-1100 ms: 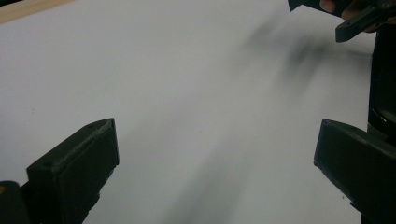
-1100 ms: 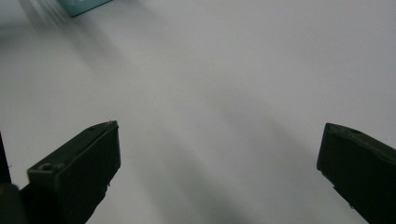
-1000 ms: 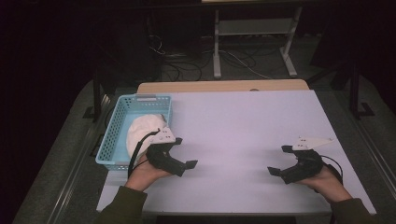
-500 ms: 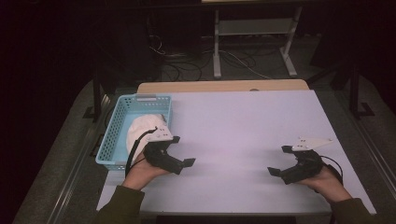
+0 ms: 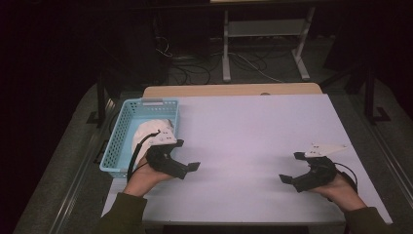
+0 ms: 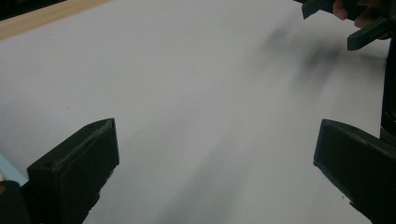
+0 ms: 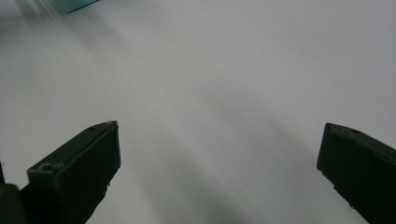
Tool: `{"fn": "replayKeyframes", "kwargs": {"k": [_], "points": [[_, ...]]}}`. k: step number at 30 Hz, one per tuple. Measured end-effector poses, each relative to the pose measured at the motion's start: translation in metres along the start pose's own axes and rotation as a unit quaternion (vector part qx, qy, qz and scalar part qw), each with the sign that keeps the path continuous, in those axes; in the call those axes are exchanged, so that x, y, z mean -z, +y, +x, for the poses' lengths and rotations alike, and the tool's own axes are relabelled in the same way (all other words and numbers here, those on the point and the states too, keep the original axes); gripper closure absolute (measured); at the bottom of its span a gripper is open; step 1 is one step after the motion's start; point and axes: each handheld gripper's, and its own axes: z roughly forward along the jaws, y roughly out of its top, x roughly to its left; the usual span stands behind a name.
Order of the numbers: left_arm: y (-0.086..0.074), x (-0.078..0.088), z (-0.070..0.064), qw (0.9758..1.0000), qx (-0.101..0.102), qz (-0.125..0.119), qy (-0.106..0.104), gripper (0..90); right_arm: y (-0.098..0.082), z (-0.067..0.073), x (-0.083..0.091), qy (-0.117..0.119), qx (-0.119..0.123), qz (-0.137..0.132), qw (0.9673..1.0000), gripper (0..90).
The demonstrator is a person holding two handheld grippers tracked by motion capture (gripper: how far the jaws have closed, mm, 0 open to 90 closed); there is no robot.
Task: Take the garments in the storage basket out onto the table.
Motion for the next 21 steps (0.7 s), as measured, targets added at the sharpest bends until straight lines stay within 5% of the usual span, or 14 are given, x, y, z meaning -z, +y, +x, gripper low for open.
{"fn": "replayKeyframes", "kwargs": {"k": [21], "points": [[0.0,0.011,0.012,0.9998,-0.004,0.003,0.022,0.0,-0.002,0.0,-0.002,0.001,0.002,0.005,1.0,0.0]]}}
